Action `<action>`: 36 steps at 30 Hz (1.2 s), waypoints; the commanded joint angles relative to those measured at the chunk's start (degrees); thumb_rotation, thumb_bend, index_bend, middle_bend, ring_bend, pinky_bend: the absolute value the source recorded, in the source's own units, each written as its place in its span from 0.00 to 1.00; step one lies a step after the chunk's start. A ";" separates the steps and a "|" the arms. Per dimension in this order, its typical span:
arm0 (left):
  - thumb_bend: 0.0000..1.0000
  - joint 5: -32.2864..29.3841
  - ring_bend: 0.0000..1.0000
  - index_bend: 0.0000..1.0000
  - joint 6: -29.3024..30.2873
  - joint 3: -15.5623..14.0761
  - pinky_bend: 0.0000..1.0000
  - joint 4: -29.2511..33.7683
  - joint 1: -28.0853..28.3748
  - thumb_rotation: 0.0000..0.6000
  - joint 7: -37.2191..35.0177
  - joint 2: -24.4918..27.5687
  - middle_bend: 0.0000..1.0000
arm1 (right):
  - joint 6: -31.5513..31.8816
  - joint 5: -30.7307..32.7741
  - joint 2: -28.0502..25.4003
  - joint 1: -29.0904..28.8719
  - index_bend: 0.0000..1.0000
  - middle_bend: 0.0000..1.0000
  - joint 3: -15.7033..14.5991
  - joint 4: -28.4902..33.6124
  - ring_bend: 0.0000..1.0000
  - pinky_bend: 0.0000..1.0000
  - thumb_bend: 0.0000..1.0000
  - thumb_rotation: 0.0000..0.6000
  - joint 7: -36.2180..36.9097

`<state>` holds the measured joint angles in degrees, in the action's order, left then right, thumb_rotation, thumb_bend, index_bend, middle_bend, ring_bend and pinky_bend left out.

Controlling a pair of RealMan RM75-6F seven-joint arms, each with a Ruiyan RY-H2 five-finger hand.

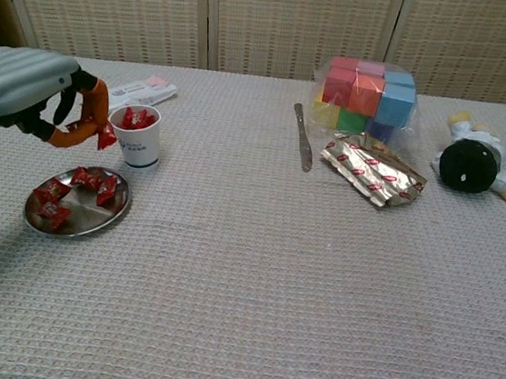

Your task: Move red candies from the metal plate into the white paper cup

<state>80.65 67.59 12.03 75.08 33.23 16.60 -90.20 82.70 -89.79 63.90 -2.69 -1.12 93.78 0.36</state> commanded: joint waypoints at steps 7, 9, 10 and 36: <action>0.50 -3.61 0.62 0.66 -4.51 5.24 1.00 -3.82 7.62 1.00 3.30 -2.33 0.68 | -0.45 0.87 0.22 -0.15 0.00 0.00 0.34 -0.15 0.00 0.00 0.05 1.00 -0.36; 0.50 -4.29 0.62 0.65 -5.53 5.65 1.00 -6.27 9.04 1.00 3.24 -3.62 0.68 | -0.55 1.23 0.30 -0.16 0.00 0.00 0.48 -0.23 0.00 0.00 0.05 1.00 -0.54; 0.50 -4.46 0.62 0.65 -5.81 5.69 1.00 -7.41 9.54 1.00 3.22 -4.19 0.68 | -0.58 1.42 0.32 -0.16 0.00 0.00 0.55 -0.25 0.00 0.00 0.05 1.00 -0.62; 0.46 -6.09 0.36 0.30 -11.64 1.37 0.74 -21.29 12.76 1.00 -1.49 -8.90 0.35 | -1.24 3.54 0.93 -0.28 0.00 0.00 1.37 -0.55 0.00 0.00 0.05 1.00 -1.75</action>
<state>74.92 56.94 13.80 52.87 45.92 14.67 -99.98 81.46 -86.24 64.83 -2.97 0.25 93.24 -1.39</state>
